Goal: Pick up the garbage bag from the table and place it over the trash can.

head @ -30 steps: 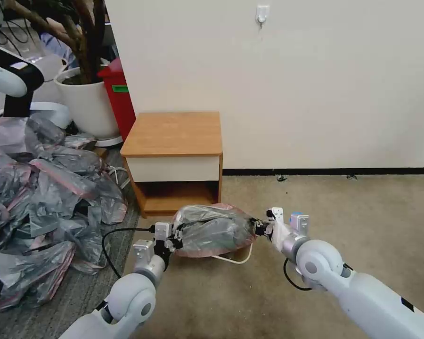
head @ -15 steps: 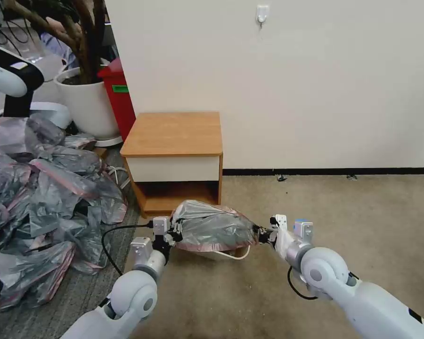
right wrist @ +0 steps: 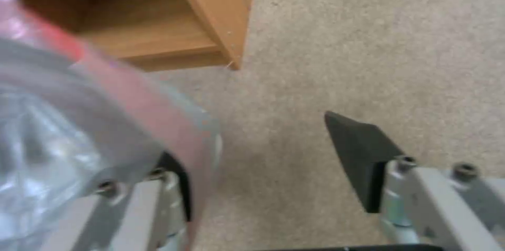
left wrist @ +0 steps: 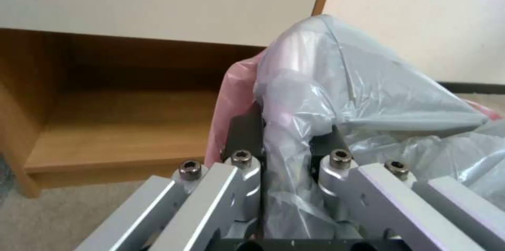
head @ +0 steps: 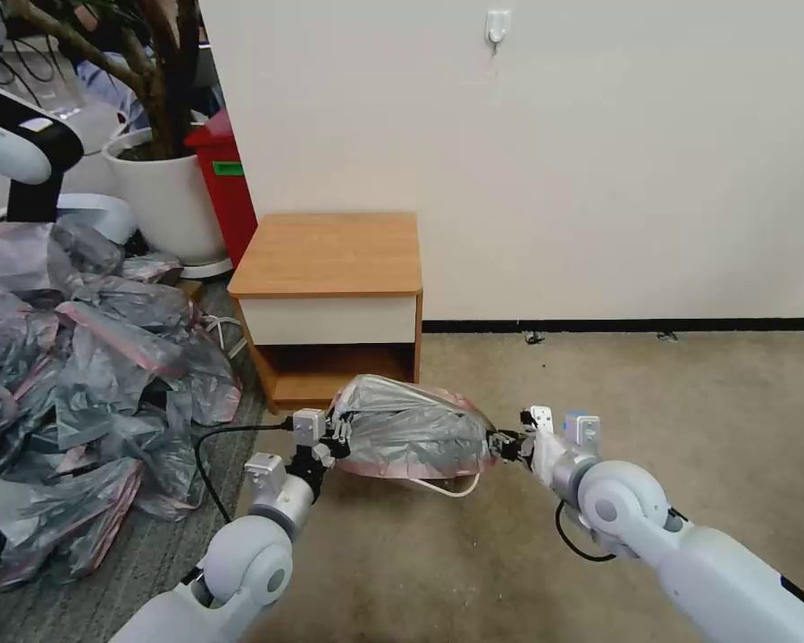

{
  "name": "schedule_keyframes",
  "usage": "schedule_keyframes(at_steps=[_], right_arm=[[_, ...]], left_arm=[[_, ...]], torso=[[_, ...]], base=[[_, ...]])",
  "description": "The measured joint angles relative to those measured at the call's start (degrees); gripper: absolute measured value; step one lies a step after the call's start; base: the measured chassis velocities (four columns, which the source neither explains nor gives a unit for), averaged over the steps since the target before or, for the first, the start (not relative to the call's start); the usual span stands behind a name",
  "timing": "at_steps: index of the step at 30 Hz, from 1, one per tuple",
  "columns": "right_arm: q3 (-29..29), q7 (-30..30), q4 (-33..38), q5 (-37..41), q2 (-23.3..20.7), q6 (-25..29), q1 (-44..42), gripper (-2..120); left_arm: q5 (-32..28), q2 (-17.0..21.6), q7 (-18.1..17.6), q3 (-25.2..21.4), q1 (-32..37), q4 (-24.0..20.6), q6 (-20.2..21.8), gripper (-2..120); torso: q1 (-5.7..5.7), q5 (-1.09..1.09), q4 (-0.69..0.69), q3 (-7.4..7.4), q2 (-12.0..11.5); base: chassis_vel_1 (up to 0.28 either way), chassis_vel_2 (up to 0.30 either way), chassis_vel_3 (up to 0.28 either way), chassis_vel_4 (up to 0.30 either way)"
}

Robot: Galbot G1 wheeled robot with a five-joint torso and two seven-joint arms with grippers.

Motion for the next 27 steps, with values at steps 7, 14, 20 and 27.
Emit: schedule_keyframes(at_steps=[7,14,20,27], right_arm=[[0.47,-0.12,-0.53,-0.49,-0.5,0.05,-0.59,84],[0.57,-0.25,-0.89,-0.54,-0.66,-0.8,-0.51,102],[0.48,-0.37,-0.65,-0.59,-0.76,-1.55,-0.6,113],[0.8,-0.38,0.24,-1.78,-0.41,-1.95,-2.09,114]], left_arm=[[0.31,-0.19,0.19,-0.32,-0.34,0.65,-0.46,9],[0.26,0.09,2.01,-0.71,-0.5,1.18,-2.01,9],[0.25,-0.16,2.87,-1.35,-0.33,1.65,-3.07,9],[0.72,-0.56,2.4,-2.15,0.2,2.48,-3.4,9]], torso=[[0.0,0.0,0.0,0.0,0.0],[0.0,0.0,0.0,0.0,0.0],[0.0,0.0,0.0,0.0,0.0],[0.0,-0.01,0.0,0.0,0.0]], base=[[0.0,0.0,0.0,0.0],[0.0,0.0,0.0,0.0],[0.0,0.0,0.0,0.0],[0.0,0.0,0.0,0.0]])
